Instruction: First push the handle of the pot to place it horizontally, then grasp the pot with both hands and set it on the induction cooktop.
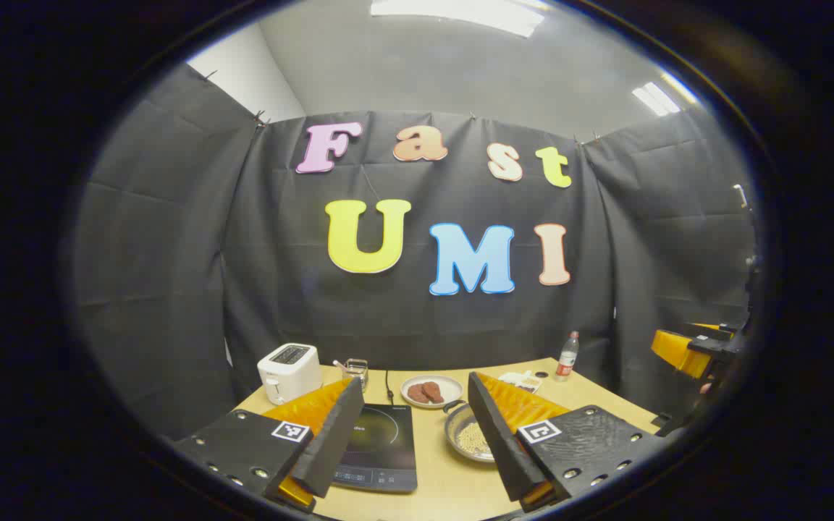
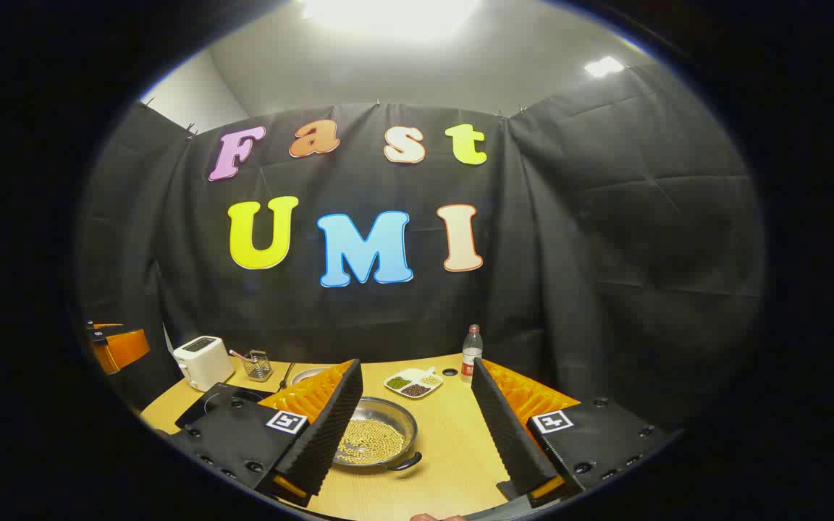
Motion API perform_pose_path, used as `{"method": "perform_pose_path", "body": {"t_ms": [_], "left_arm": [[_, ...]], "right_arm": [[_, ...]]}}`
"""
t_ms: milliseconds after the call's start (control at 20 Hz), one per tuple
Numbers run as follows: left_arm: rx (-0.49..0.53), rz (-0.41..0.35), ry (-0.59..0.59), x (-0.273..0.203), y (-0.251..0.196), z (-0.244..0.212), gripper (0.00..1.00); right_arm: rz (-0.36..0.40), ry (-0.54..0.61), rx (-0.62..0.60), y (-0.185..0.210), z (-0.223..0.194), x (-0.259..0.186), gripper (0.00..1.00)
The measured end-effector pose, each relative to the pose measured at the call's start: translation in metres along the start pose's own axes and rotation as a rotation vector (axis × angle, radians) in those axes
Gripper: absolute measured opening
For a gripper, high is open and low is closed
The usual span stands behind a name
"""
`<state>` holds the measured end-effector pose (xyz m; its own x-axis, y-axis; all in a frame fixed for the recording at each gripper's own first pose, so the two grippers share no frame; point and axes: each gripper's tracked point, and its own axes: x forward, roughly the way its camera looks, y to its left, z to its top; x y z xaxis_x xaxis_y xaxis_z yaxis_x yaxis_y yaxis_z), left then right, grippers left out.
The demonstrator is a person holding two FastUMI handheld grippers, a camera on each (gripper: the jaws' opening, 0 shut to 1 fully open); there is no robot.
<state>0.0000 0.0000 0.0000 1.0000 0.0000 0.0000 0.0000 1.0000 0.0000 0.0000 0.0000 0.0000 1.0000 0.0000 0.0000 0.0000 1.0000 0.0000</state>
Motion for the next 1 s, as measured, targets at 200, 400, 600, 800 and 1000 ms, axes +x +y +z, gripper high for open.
{"method": "perform_pose_path", "body": {"t_ms": [200,400,600,800,1000], "left_arm": [[0.007,0.009,0.002,-0.002,0.005,-0.002,0.86],[0.009,0.004,0.003,-0.005,0.003,-0.002,0.88],[0.016,-0.004,0.008,-0.005,0.001,-0.007,0.91],[0.02,-0.005,0.011,-0.005,-0.002,-0.009,0.91],[0.013,-0.007,0.015,-0.005,-0.001,-0.013,0.86]], "right_arm": [[0.012,0.009,0.001,0.005,-0.004,-0.004,0.97],[0.025,0.01,-0.005,0.009,-0.004,-0.006,0.94],[0.028,0.01,-0.006,0.01,-0.005,-0.008,0.97],[0.03,0.02,-0.013,0.009,-0.008,-0.008,0.94],[0.029,0.026,-0.02,0.008,-0.005,-0.002,0.97]]}}
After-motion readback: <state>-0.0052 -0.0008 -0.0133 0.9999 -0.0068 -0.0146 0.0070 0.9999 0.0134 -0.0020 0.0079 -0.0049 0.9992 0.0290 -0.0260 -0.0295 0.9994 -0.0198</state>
